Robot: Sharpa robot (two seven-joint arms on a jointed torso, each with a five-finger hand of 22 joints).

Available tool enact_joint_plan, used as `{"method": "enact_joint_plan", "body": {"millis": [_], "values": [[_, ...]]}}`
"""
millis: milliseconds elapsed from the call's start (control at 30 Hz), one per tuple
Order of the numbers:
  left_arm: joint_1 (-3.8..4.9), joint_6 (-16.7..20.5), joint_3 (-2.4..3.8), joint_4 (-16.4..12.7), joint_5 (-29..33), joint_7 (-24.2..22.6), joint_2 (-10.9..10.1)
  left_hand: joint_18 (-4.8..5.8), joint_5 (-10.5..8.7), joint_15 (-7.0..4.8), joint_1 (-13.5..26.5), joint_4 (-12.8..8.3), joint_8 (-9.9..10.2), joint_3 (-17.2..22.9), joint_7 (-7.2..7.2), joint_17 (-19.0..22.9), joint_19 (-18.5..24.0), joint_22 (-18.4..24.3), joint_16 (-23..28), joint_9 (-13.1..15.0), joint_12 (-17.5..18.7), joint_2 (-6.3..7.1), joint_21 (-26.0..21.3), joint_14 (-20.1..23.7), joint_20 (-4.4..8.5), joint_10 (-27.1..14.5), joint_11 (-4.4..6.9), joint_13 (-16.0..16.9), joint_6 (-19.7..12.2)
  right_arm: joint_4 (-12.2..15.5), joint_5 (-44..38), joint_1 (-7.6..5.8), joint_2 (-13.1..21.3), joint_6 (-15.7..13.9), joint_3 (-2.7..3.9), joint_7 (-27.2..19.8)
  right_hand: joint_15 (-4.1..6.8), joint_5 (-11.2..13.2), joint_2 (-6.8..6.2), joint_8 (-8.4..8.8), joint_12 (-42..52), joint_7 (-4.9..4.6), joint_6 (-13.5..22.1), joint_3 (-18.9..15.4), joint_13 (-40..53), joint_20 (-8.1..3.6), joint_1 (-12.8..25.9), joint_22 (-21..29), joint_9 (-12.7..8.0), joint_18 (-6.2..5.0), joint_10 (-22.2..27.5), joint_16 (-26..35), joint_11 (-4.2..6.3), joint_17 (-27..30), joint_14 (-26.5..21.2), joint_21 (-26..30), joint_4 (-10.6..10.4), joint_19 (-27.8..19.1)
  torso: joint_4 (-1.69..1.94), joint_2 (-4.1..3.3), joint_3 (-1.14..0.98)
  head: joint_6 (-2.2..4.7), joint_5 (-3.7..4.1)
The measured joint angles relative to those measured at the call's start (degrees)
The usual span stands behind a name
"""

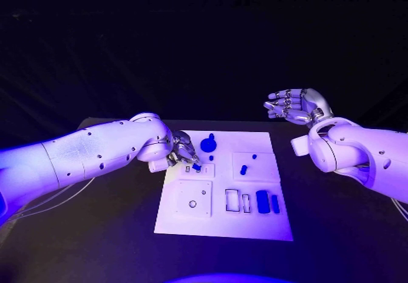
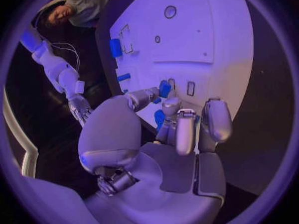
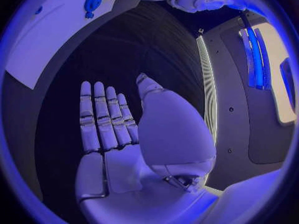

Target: Assemble the parts on the task board

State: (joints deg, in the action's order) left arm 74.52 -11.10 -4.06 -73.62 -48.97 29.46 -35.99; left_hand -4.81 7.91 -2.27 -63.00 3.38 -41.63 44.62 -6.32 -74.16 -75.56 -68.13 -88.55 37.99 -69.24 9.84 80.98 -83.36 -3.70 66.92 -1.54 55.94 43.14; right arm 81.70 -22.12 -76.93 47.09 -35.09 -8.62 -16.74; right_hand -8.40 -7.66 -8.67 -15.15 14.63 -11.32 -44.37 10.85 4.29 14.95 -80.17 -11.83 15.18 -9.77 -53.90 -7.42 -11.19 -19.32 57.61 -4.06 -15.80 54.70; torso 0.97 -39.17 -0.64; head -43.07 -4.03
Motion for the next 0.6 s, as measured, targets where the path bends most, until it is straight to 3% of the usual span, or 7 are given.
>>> {"method": "enact_joint_plan", "body": {"millis": [167,233,300,600], "values": [[0.0,1.7,-0.19,-0.5,-2.9,0.0,-0.1,0.01,0.09,-0.31,0.2,-0.6,0.0,0.6,0.32,0.0,-0.4,-1.1,-0.7,0.0,-0.5,0.2,0.7,-0.3,0.35,0.8,0.4,0.3,0.3,0.0,0.0,0.01,0.0,0.1,0.0,-0.1,0.0,0.0,0.0,0.0,0.0,0.0,0.0,0.0,0.0,0.0,0.0,0.0,0.0,0.0,0.0,0.0,0.0,0.0,0.0,0.0,0.0,0.0,-0.01,0.0,0.04,-0.08,-0.18],[-0.01,2.5,-0.33,-0.6,-3.8,0.0,-0.1,0.01,0.09,-0.52,0.8,-0.6,0.0,0.6,0.4,0.0,-0.7,-1.4,-0.7,0.0,-0.5,-0.39,0.7,-0.5,0.72,0.9,0.53,0.3,0.4,0.0,0.0,0.01,0.0,0.1,0.0,-0.1,0.0,0.0,0.0,0.0,0.0,0.0,0.0,0.0,0.0,0.0,0.0,0.0,0.0,0.0,0.0,0.0,0.0,0.0,0.0,0.0,0.0,0.0,-0.03,-0.01,0.07,-0.1,-0.21],[-0.04,3.0,-0.4,-0.7,-4.6,0.1,0.0,0.02,0.09,-0.53,1.3,-0.6,0.0,0.6,0.62,0.0,-1.0,-2.1,-0.7,0.1,-0.5,0.06,0.7,-0.5,0.92,1.2,0.82,0.4,0.6,0.0,0.0,0.01,0.0,0.1,0.0,-0.1,0.0,0.0,0.0,0.0,0.0,0.0,0.0,0.0,0.0,0.0,0.0,0.0,0.0,0.0,0.0,0.0,0.0,0.0,0.0,0.0,0.0,0.0,-0.03,-0.02,0.08,-0.16,-0.24],[-0.41,4.8,-0.62,-0.8,-7.4,0.1,0.8,0.02,0.09,-0.91,1.3,-0.6,0.0,0.6,0.83,0.0,-3.1,-2.8,-0.7,0.1,-0.9,0.06,1.3,-0.1,1.02,1.7,0.92,0.7,0.8,0.0,0.0,0.04,0.0,0.2,-0.01,-0.2,-0.01,0.0,0.0,0.0,0.0,0.0,0.0,0.0,0.0,0.0,0.0,0.0,0.0,0.0,0.0,0.0,-0.01,0.0,0.0,0.0,0.0,0.0,-0.14,-0.09,0.15,-0.26,-0.29]]}}
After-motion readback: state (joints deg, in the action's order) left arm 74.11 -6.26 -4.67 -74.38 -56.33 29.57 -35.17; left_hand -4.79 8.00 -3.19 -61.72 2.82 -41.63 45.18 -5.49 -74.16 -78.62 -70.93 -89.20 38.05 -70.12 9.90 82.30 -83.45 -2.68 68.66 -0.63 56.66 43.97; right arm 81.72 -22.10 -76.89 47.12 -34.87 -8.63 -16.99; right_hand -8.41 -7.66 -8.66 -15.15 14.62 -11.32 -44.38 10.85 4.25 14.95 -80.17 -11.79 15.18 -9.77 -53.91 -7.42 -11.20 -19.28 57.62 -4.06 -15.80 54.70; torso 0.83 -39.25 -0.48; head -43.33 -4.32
